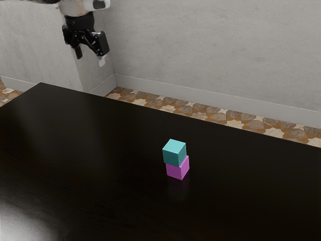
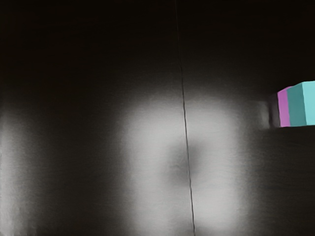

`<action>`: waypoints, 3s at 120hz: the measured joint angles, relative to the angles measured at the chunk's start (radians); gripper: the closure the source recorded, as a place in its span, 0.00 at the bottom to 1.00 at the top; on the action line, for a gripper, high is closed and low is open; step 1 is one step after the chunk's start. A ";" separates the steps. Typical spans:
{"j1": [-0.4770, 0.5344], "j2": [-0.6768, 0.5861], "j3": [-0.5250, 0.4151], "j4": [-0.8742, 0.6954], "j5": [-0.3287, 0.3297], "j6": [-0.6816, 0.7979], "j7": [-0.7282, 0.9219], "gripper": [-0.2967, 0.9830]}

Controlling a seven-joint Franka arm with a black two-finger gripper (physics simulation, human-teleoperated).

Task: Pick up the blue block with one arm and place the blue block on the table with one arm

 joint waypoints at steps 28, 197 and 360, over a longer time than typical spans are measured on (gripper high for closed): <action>0.002 0.011 0.012 -0.029 -0.012 0.048 0.006 0.23; -0.082 0.419 -0.174 -0.195 -0.204 0.536 -0.032 0.23; 0.038 0.431 -0.016 -0.288 -0.227 0.506 0.037 0.42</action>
